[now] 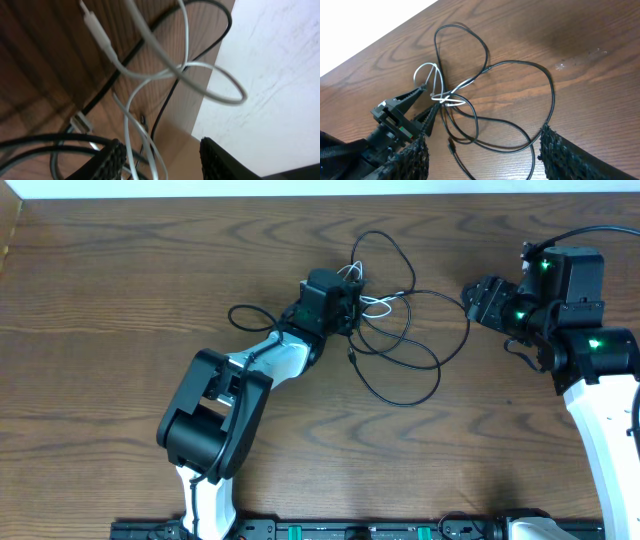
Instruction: Untangle cables
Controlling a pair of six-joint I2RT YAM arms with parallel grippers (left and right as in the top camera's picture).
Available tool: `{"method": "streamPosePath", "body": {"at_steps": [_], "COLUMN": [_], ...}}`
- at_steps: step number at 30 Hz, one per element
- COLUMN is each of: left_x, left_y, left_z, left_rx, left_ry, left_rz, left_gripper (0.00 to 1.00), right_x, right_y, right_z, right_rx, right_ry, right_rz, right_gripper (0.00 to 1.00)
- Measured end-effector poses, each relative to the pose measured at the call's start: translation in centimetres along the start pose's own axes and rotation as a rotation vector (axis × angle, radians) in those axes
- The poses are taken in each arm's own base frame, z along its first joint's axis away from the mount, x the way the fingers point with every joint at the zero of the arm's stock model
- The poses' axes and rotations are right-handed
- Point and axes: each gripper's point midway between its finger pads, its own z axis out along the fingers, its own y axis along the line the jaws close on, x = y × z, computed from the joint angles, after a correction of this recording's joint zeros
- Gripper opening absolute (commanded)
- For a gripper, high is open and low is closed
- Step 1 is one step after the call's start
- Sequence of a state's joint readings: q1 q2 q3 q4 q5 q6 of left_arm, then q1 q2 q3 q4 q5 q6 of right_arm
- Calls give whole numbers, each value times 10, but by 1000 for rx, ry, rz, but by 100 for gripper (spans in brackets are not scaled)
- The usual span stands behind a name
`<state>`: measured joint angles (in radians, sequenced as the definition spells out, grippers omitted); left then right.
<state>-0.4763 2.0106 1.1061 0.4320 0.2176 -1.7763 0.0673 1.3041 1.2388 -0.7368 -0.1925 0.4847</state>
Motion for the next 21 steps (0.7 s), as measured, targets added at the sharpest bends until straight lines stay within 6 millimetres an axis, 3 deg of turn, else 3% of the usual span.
{"method": "streamPosePath", "body": {"at_steps": [9,14,21], "left_x": [-1,-3,3], "left_y": [-8,-8,-6], "left_z": [1,0,1], "left_rx": [41,44,46], "left_ry": [-40,-53,-62], "left_rz": [11,11,20], "left_gripper": [20,21,30], "right_x": [1,1,1], "right_y": [-1,-1,-1], "right_z": [0,0,0], "right_rx": [5,6,7], "right_ry": [4,4,4], "right_rz": [1,1,1], "right_gripper": [69,69,69]}}
